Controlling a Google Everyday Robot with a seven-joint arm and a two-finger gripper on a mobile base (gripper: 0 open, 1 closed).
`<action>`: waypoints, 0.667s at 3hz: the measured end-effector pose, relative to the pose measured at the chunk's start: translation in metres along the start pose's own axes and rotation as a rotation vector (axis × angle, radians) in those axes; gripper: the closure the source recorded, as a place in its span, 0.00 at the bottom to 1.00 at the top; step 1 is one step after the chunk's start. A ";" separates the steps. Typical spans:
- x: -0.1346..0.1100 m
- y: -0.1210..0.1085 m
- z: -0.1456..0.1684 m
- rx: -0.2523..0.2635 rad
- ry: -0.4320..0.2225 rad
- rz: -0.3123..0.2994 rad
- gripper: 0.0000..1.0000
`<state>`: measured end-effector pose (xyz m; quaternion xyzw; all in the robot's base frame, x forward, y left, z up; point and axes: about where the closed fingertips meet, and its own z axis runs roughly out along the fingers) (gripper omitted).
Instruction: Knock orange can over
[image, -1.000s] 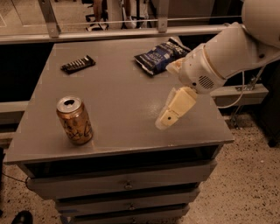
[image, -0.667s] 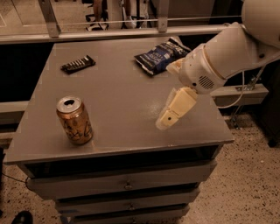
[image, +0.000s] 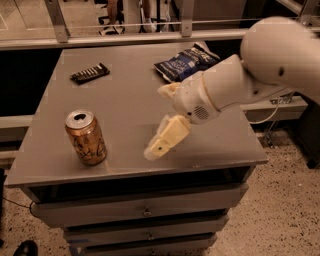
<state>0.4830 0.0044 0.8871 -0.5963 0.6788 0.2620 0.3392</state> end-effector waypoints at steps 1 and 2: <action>-0.024 0.006 0.067 -0.074 -0.135 -0.009 0.00; -0.044 0.002 0.109 -0.109 -0.244 -0.013 0.00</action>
Offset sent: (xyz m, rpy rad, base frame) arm 0.0342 0.1584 -0.0488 0.3818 0.0256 0.1363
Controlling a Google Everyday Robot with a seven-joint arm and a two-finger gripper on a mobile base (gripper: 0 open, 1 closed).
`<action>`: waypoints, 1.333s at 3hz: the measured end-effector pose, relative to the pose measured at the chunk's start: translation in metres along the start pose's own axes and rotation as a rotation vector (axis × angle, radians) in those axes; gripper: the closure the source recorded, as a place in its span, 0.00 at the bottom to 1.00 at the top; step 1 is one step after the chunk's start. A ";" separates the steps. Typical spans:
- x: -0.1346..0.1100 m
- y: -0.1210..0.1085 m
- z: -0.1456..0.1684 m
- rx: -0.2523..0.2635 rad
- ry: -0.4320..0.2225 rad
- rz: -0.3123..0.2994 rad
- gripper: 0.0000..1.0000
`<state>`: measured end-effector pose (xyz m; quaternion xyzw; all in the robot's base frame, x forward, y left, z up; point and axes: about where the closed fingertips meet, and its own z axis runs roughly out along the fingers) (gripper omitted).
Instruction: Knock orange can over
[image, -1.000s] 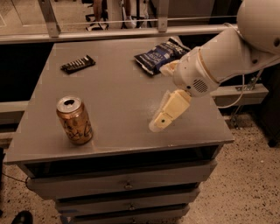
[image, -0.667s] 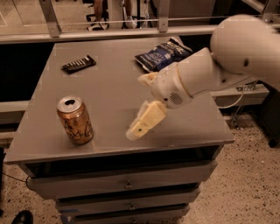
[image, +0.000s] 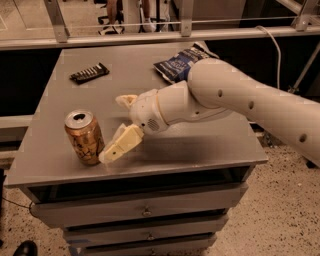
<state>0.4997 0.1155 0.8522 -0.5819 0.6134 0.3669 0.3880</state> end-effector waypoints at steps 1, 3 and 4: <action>-0.016 -0.001 0.026 -0.024 -0.093 -0.011 0.00; -0.029 0.011 0.045 -0.029 -0.198 -0.016 0.41; -0.028 0.012 0.039 -0.002 -0.207 -0.009 0.64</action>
Offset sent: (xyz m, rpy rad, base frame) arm -0.0068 0.0608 0.0096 0.2327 -0.0259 0.0438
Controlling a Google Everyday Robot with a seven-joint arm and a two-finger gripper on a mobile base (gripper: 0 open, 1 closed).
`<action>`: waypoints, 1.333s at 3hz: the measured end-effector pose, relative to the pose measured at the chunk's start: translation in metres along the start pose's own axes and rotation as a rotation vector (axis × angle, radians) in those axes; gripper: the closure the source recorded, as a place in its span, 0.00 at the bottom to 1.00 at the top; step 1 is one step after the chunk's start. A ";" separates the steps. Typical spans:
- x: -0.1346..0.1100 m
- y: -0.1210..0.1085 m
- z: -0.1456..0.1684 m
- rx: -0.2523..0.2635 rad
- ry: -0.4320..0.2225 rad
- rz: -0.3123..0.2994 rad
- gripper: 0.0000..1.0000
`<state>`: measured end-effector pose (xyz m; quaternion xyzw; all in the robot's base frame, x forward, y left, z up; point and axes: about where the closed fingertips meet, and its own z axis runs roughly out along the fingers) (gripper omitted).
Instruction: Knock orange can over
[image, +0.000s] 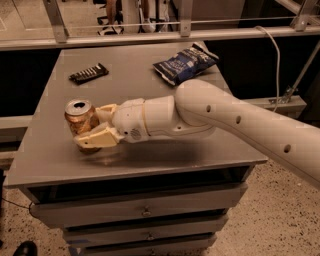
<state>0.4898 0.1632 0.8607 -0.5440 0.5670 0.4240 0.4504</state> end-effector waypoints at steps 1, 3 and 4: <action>-0.008 -0.005 -0.012 0.025 0.023 -0.018 0.87; -0.049 -0.067 -0.091 0.088 0.324 -0.089 1.00; -0.017 -0.091 -0.127 0.078 0.533 -0.056 1.00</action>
Offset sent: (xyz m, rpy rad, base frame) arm 0.0968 -0.1377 0.0803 -0.3821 -0.1176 -0.1488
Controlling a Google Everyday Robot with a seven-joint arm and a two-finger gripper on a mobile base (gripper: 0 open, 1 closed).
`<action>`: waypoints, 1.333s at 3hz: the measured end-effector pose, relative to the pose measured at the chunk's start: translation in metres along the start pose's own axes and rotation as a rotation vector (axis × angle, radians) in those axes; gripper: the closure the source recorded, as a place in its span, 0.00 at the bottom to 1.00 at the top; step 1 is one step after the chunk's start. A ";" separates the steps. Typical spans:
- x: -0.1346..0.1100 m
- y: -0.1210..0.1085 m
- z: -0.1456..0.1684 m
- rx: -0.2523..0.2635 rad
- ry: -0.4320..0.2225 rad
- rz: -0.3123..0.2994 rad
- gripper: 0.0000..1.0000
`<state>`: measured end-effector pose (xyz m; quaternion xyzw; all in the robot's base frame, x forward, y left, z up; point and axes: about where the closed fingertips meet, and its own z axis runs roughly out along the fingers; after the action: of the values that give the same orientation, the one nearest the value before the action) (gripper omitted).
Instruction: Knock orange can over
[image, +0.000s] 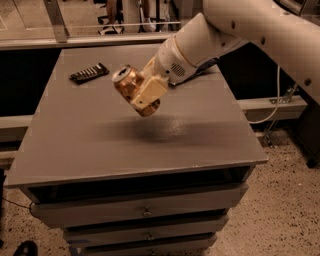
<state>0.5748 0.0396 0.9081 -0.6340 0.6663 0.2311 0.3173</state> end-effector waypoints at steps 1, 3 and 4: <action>0.048 0.001 0.007 -0.090 0.224 -0.004 1.00; 0.068 0.009 0.015 -0.167 0.343 -0.020 0.61; 0.073 0.019 0.035 -0.235 0.392 -0.047 0.38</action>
Offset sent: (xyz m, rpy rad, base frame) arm -0.0142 -0.0479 -0.0847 -0.5228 0.2090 0.1853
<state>0.5606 0.0157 0.8297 -0.7148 0.6688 0.1719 0.1109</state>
